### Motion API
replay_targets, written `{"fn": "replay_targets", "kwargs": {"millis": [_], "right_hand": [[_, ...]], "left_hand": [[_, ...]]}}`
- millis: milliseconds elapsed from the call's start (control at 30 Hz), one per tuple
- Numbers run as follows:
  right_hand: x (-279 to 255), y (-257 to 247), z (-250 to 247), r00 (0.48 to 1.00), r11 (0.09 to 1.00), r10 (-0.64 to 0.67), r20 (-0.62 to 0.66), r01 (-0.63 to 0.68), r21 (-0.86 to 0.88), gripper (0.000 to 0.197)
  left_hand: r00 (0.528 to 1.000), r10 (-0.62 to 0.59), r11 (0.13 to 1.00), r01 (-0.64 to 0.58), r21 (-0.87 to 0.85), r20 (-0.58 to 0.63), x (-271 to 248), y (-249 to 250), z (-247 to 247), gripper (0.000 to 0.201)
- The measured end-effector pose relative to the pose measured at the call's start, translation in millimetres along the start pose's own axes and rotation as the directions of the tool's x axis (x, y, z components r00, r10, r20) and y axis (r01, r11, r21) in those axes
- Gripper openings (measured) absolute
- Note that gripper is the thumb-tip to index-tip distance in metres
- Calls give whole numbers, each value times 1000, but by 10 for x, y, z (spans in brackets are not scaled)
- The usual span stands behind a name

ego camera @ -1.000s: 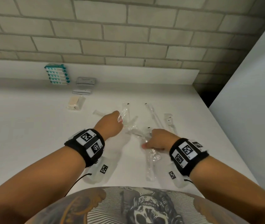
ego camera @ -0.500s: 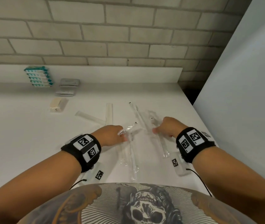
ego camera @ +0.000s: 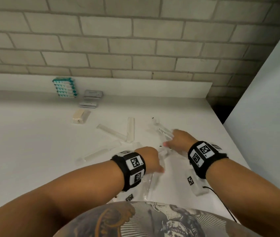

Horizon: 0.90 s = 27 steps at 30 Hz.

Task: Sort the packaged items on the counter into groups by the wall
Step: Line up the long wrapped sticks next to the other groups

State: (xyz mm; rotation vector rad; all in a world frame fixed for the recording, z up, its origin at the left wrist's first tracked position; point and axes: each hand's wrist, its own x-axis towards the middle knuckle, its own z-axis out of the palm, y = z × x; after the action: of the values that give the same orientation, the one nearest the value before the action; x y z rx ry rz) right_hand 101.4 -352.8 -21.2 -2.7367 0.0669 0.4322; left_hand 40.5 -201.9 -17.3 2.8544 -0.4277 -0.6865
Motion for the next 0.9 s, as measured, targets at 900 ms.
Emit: {"fn": "replay_targets", "kwargs": {"millis": [900], "right_hand": [[93,-1176,492,822,912,-410,394,379,157,68]], "left_hand": [[996,-67,990,60,-127,-52,-393,-1968,-158,58]]}}
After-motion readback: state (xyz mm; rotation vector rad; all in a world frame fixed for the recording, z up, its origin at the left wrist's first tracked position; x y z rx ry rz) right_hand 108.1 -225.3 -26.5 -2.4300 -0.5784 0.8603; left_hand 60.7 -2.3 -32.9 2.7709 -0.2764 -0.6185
